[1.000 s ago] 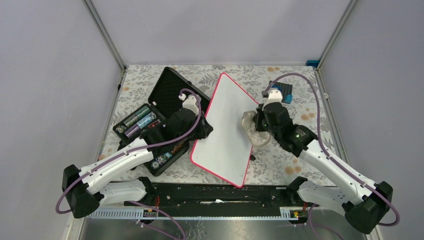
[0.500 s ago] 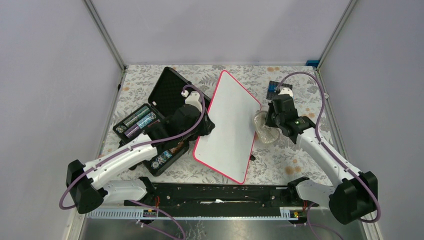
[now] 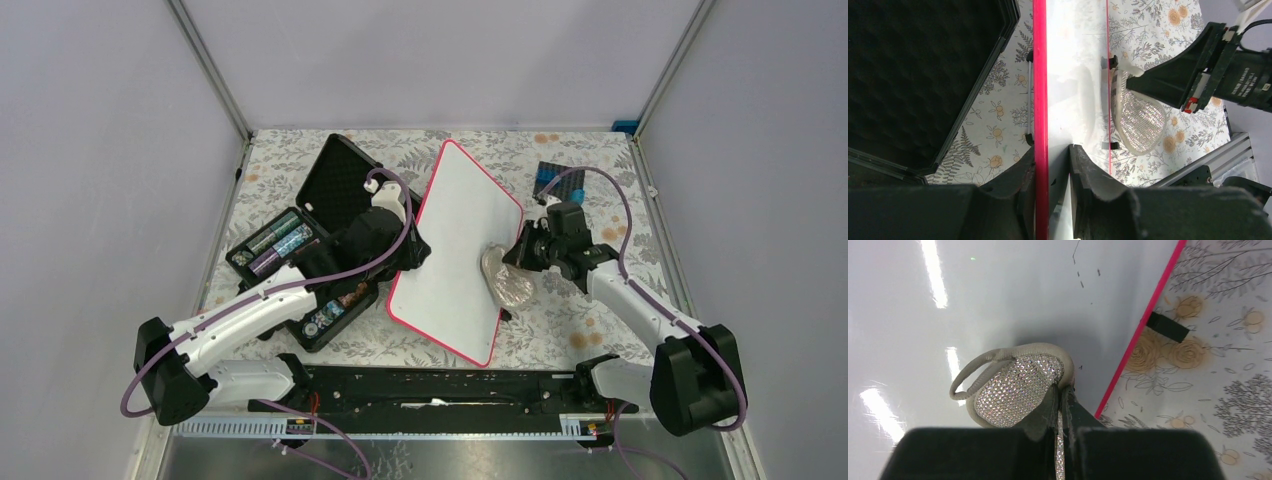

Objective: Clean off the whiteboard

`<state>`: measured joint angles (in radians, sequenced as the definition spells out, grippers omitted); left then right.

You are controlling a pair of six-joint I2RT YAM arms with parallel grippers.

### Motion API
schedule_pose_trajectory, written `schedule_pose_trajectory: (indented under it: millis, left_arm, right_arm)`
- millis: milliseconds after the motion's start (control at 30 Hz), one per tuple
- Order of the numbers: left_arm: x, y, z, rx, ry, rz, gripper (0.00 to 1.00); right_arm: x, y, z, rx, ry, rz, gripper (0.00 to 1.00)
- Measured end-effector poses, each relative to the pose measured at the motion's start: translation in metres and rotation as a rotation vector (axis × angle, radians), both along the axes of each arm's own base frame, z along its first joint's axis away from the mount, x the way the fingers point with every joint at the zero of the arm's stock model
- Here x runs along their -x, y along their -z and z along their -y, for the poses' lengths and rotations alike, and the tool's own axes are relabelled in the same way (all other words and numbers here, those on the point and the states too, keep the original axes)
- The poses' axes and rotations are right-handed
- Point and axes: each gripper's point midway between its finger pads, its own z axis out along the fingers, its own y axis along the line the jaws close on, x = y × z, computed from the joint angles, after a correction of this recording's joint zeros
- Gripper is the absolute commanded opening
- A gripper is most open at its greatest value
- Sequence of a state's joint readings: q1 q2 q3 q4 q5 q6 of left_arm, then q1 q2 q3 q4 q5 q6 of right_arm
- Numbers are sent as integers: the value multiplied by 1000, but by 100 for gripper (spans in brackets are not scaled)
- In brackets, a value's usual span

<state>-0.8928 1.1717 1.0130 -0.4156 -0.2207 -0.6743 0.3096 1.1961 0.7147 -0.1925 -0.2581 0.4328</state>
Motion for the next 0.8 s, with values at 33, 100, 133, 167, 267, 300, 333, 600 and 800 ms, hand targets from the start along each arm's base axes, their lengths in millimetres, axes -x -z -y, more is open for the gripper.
schedule_pose_trajectory:
  millis: [33, 100, 133, 167, 267, 300, 333, 600, 800]
  left_arm:
    - [0, 0, 0, 0, 0, 0, 0]
    - [0, 0, 0, -1, 0, 0, 0]
    - [0, 0, 0, -1, 0, 0, 0]
    - [0, 1, 0, -1, 0, -1, 0]
    - [0, 0, 0, -1, 0, 0, 3]
    - [0, 0, 0, -1, 0, 0, 9]
    - [0, 0, 0, -1, 0, 0, 17]
    - [-7, 10, -8, -80, -11, 26, 43]
    - [-9, 10, -10, -114, 9, 53, 60]
  right_arm:
    - [2, 3, -3, -14, -7, -10, 0]
    - [6, 9, -6, -35, -17, -31, 0]
    - [10, 14, -7, -41, -22, -44, 0]
    - [13, 17, -7, -46, -24, -54, 0]
    - [19, 25, -6, -47, -23, -78, 0]
    - [20, 26, -5, -41, -18, -82, 0]
    - [19, 27, -3, -33, -11, -82, 0]
    - [3, 9, 47, 198, 182, -20, 0]
    - [-8, -14, 109, 398, 448, 69, 0]
